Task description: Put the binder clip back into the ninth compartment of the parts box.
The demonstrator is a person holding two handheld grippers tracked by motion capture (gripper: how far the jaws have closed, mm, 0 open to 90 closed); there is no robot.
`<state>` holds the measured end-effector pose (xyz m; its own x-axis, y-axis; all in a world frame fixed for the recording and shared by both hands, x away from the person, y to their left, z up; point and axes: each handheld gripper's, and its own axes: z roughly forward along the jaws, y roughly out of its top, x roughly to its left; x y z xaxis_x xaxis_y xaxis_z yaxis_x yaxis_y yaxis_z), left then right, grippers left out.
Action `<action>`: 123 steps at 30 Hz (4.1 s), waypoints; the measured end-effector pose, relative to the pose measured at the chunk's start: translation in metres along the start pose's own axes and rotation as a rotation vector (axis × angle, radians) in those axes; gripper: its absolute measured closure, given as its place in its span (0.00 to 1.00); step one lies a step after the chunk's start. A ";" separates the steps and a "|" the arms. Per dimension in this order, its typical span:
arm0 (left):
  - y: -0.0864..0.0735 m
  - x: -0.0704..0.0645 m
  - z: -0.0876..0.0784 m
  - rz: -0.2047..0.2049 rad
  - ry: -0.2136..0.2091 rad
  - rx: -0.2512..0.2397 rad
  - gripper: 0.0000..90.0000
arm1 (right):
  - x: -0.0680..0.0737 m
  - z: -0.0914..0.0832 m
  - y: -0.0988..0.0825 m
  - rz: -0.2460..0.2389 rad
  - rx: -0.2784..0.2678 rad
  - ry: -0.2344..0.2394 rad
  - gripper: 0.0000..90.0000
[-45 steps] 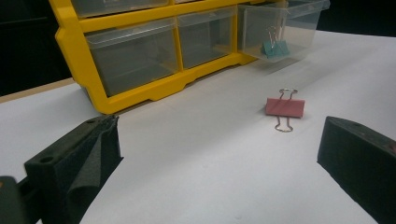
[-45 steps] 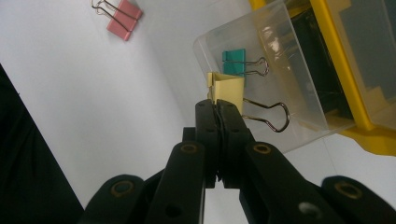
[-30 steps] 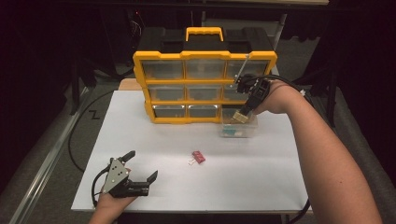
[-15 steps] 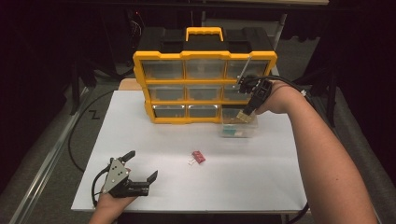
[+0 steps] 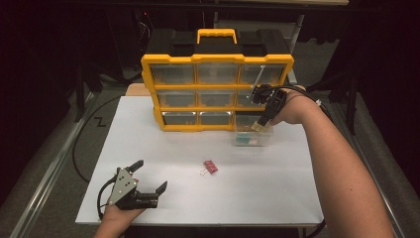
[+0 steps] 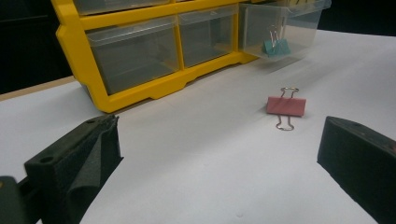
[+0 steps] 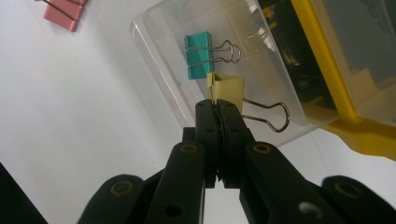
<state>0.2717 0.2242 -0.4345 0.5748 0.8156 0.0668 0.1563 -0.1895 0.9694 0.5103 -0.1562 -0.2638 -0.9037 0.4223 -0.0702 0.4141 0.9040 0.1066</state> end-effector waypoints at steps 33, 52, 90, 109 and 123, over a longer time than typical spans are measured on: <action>0.000 -0.001 0.001 0.010 -0.005 0.006 0.00 | 0.010 0.002 -0.009 0.026 -0.006 0.007 0.74; 0.001 -0.002 0.002 0.014 -0.002 0.008 0.00 | 0.035 0.006 -0.030 -0.013 0.007 0.045 0.74; 0.001 -0.002 0.002 0.019 -0.005 0.008 0.00 | 0.077 0.063 -0.041 -0.062 0.004 0.070 0.45; 0.001 -0.003 0.001 0.021 -0.005 0.010 0.00 | 0.098 0.092 -0.046 -0.047 -0.018 0.088 0.21; 0.001 -0.003 0.001 0.021 -0.006 0.008 0.00 | 0.121 0.108 -0.034 -0.085 -0.024 0.063 0.01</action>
<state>0.2714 0.2209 -0.4336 0.5830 0.8079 0.0861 0.1504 -0.2114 0.9658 0.3989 -0.1286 -0.3827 -0.9410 0.3380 -0.0172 0.3332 0.9343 0.1268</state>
